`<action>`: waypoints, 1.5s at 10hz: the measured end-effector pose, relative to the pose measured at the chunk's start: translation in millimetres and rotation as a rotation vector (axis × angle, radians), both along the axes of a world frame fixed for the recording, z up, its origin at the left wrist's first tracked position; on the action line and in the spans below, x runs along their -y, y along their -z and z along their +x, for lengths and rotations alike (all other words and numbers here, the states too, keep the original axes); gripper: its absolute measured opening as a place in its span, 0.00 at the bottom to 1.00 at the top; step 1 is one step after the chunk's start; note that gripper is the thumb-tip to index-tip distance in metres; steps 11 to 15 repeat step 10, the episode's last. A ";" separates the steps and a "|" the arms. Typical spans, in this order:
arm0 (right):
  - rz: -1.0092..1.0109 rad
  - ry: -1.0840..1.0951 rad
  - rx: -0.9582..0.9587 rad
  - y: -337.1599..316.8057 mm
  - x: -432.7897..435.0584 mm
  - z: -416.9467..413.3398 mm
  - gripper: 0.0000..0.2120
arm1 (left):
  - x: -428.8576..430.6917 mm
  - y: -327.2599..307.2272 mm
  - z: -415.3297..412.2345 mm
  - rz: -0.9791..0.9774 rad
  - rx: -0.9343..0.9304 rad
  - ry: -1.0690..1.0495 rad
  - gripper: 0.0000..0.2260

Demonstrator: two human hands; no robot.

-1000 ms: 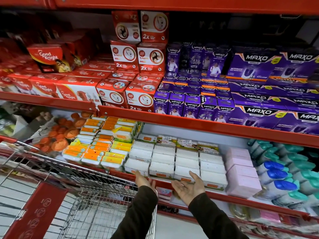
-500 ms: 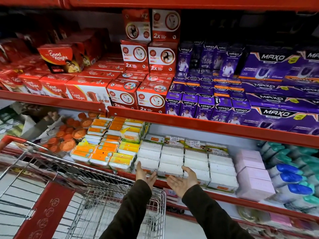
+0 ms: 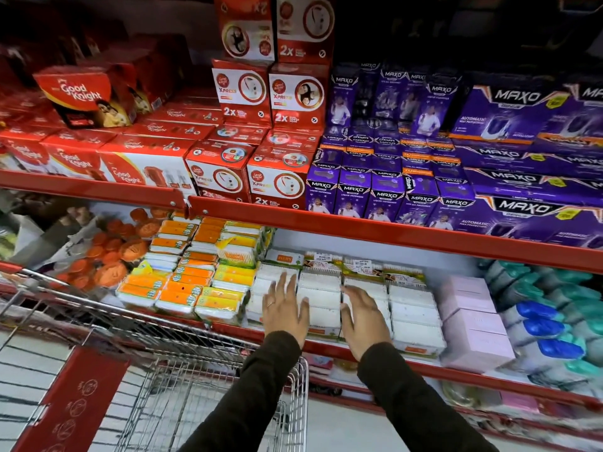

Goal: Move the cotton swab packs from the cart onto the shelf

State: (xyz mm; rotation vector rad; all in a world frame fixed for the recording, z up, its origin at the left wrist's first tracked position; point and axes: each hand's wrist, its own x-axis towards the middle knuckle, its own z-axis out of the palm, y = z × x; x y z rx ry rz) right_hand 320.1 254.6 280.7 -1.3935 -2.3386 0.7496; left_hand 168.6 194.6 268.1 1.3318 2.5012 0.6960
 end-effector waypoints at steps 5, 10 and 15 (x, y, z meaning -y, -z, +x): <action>0.135 0.093 0.413 39.0 -46.8 49.7 0.34 | -49.5 31.5 43.5 -0.244 -0.284 0.369 0.32; 0.157 0.122 0.322 17.3 -39.7 79.8 0.34 | -56.2 17.5 83.8 -0.191 -0.331 0.471 0.36; 0.157 0.122 0.322 17.3 -39.7 79.8 0.34 | -56.2 17.5 83.8 -0.191 -0.331 0.471 0.36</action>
